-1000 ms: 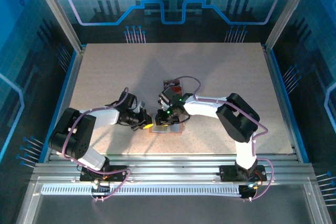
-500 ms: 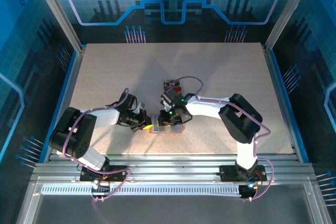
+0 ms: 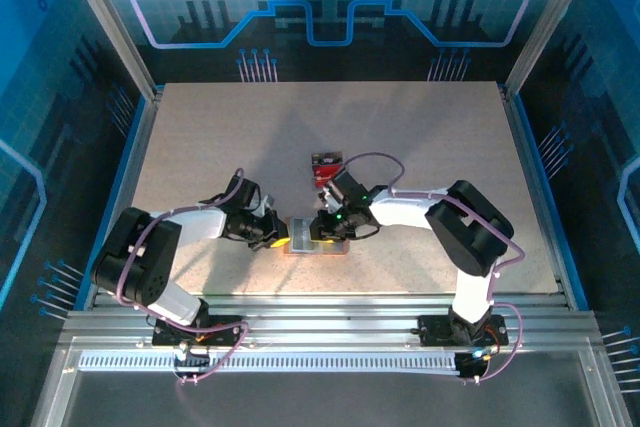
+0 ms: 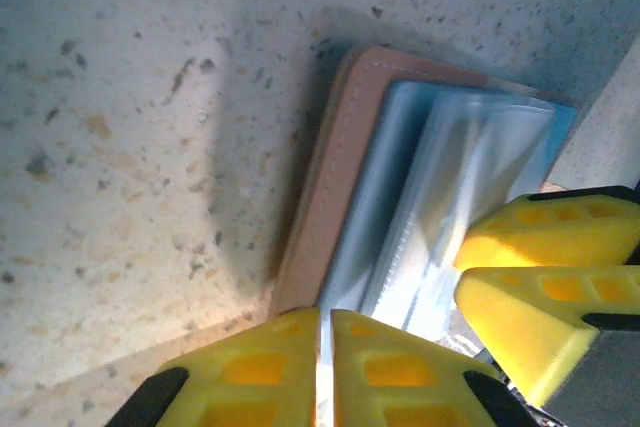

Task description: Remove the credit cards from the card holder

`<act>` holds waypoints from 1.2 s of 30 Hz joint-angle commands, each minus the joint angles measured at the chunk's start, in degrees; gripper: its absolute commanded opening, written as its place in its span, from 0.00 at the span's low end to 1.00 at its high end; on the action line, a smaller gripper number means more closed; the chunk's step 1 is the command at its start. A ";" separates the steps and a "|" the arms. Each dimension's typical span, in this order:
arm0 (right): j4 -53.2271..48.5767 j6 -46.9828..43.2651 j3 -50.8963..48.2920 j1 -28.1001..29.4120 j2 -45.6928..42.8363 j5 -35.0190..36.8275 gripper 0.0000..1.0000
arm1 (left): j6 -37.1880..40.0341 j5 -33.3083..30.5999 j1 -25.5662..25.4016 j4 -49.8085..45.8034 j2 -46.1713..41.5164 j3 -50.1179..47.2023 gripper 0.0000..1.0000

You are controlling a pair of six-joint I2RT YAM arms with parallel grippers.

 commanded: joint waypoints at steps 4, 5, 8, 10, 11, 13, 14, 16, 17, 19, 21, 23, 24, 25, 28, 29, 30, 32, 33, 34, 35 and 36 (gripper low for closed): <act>6.24 2.76 -3.18 -1.04 -1.01 -3.03 0.25 | -3.05 -0.92 -3.03 -1.70 -4.81 2.04 0.21; 6.66 2.86 -3.44 -1.11 -1.07 -3.20 0.25 | -3.52 -1.03 -3.45 -1.59 -4.95 2.31 0.22; 8.24 3.37 -4.12 -1.29 -1.14 -3.85 0.25 | -4.53 -1.61 -4.39 -1.42 -4.58 2.97 0.25; 9.27 3.78 -4.77 -1.55 -1.23 -4.40 0.25 | -4.74 -1.66 -4.84 -1.25 -3.59 3.46 0.26; 10.00 3.94 -5.14 -1.71 -1.23 -4.69 0.25 | -4.86 -1.70 -5.03 -1.02 -2.96 3.64 0.28; 11.55 4.57 -5.94 -2.01 -1.23 -5.30 0.25 | -5.00 -1.70 -5.22 -0.49 -1.88 3.62 0.29; 12.42 4.86 -6.14 -2.23 -1.12 -5.65 0.25 | -4.96 -1.73 -5.22 -0.33 -1.46 3.68 0.30; 14.23 5.52 -8.01 -2.62 -1.01 -6.38 0.25 | -5.00 -2.10 -5.26 -0.23 -0.67 3.75 0.30; 14.91 5.90 -8.37 -2.71 -0.83 -6.60 0.25 | -5.05 -2.17 -5.23 -0.31 -0.39 3.74 0.30; 16.59 6.60 -9.23 -2.83 -0.74 -7.17 0.25 | -5.09 -2.43 -5.23 -0.54 0.15 3.94 0.31; 18.35 7.27 -9.98 -2.90 -0.72 -7.95 0.24 | -5.44 -2.18 -5.28 -0.01 0.51 3.99 0.31; 19.73 7.71 -10.46 -3.11 -0.57 -8.60 0.24 | -5.62 -2.03 -5.31 0.10 0.79 4.23 0.32; 20.40 7.99 -10.76 -3.19 -0.62 -8.78 0.24 | -5.62 -1.98 -5.31 0.06 0.91 4.45 0.32; 21.11 8.24 -11.08 -3.28 -0.62 -8.98 0.24 | -5.69 -1.78 -5.31 0.06 0.96 4.55 0.33; 23.16 9.08 -11.62 -3.46 -0.27 -9.73 0.24 | -5.85 -1.48 -5.33 0.26 1.05 4.82 0.34; 23.68 9.30 -11.77 -3.48 -0.09 -9.98 0.24 | -5.97 -1.42 -5.39 0.28 1.13 4.82 0.34; 23.65 9.52 -11.93 -3.47 0.00 -10.20 0.24 | -6.06 -1.35 -5.47 0.34 1.21 4.90 0.34; 25.79 9.86 -12.10 -3.51 0.31 -10.63 0.24 | -6.23 -1.26 -5.64 0.41 1.28 5.00 0.34; 26.04 9.88 -12.11 -3.52 0.42 -10.79 0.24 | -6.38 -1.20 -5.74 0.51 1.31 5.00 0.34; 26.17 9.89 -12.04 -3.51 0.46 -10.80 0.24 | -6.39 -1.14 -5.87 0.54 1.33 5.05 0.34; 26.22 9.91 -12.19 -3.58 0.45 -10.77 0.24 | -6.49 -1.28 -6.04 0.60 1.36 5.13 0.34; 26.27 9.91 -12.29 -3.56 0.43 -10.89 0.24 | -6.50 -1.34 -6.16 0.52 1.50 5.18 0.34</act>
